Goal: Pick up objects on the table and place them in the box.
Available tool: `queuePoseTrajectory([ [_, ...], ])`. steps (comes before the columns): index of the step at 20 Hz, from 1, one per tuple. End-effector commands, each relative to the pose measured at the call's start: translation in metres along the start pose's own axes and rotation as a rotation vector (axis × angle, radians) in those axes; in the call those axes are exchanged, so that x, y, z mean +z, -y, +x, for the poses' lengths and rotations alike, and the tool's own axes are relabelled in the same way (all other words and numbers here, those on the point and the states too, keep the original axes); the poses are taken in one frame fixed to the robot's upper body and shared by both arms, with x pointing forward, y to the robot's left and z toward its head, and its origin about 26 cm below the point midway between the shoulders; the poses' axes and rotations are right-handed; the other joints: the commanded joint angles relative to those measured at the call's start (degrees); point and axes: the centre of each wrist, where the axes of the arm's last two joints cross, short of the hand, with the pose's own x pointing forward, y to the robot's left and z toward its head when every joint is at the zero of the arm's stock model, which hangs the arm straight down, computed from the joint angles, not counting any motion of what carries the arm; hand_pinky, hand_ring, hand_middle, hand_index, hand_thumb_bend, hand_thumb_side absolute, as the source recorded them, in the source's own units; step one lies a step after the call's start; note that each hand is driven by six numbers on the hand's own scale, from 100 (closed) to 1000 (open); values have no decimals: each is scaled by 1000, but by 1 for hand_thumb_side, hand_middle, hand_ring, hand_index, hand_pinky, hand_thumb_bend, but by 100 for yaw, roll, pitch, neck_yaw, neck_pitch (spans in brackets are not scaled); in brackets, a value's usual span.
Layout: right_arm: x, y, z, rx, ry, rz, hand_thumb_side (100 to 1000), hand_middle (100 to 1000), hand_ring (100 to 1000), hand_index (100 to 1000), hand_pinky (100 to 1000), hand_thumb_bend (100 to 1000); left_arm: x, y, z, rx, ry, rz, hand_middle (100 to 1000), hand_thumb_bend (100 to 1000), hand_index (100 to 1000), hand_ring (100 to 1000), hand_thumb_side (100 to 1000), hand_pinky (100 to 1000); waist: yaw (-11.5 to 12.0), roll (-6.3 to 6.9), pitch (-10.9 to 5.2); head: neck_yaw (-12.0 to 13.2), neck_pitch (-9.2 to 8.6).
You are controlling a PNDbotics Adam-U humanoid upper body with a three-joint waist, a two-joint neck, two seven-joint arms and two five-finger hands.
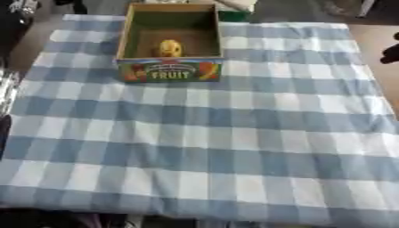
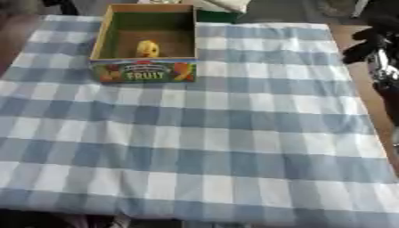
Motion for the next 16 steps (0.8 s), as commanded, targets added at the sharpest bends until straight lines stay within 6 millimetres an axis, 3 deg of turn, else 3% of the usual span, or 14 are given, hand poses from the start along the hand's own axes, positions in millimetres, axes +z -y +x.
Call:
queuePoseTrajectory([
  [1,-6,4,9,23,37,-3,394,626,587,798,580,100,1,-8,7,44,26,31,588,570,682,602,671,606,-5,-3,-58,5,-61],
  [16,-4,5,8,29,32,-16,384,624,586,791,578,100,18,-9,0,98,-26,54,588,569,677,601,677,603,-22,-23,-2,-86,-170],
])
